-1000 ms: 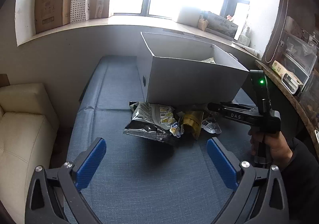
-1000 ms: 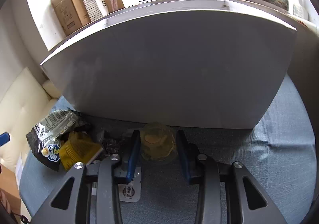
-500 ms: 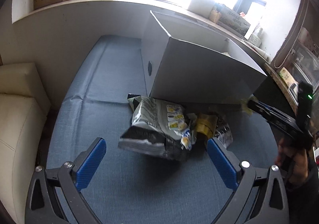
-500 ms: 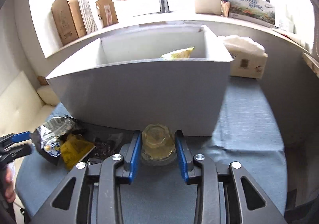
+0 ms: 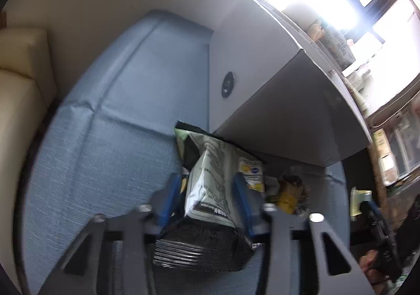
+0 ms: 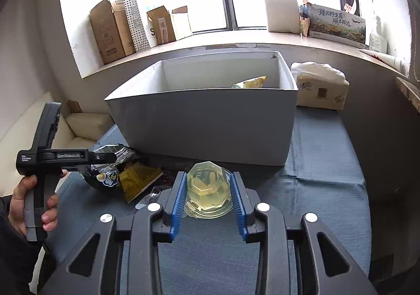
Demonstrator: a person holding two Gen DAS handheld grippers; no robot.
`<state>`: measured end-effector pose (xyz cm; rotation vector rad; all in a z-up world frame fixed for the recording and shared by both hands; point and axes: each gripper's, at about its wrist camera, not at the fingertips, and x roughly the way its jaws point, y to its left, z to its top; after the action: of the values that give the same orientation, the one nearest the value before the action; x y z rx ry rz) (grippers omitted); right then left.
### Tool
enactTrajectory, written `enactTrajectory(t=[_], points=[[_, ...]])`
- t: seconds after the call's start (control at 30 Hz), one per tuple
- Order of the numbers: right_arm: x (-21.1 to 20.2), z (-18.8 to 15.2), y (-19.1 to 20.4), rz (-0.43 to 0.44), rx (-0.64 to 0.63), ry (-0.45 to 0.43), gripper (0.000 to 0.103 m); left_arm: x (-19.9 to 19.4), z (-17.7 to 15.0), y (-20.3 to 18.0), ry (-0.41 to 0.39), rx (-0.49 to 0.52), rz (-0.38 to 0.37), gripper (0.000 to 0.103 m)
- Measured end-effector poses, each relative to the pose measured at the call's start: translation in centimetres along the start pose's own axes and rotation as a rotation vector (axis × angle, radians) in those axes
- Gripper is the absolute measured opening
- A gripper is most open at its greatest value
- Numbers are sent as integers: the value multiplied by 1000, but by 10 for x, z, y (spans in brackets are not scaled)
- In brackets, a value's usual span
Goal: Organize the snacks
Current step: 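Drop the jelly cup into the box with the right tool while the left tool drops the chip bag in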
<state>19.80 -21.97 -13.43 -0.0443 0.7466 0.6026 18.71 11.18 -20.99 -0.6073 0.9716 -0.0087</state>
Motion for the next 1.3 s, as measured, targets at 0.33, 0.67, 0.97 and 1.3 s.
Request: enactTrajectory(t=[0.33,0.67,0.97,1.3], points=[[-8,-7,19,46,-16,-13,36,-52,-19,-38,-185,235,139,34],[-22,5,34,66,-40,-55,36,-111,-25,-95,-314,465,201,26],[-35,42,31,56,-62,-118,36,-129,8,-143,-401,531,146,26],[20,133,-16,32,9,-100,36,-71,100,-181,-359,528,157,26]])
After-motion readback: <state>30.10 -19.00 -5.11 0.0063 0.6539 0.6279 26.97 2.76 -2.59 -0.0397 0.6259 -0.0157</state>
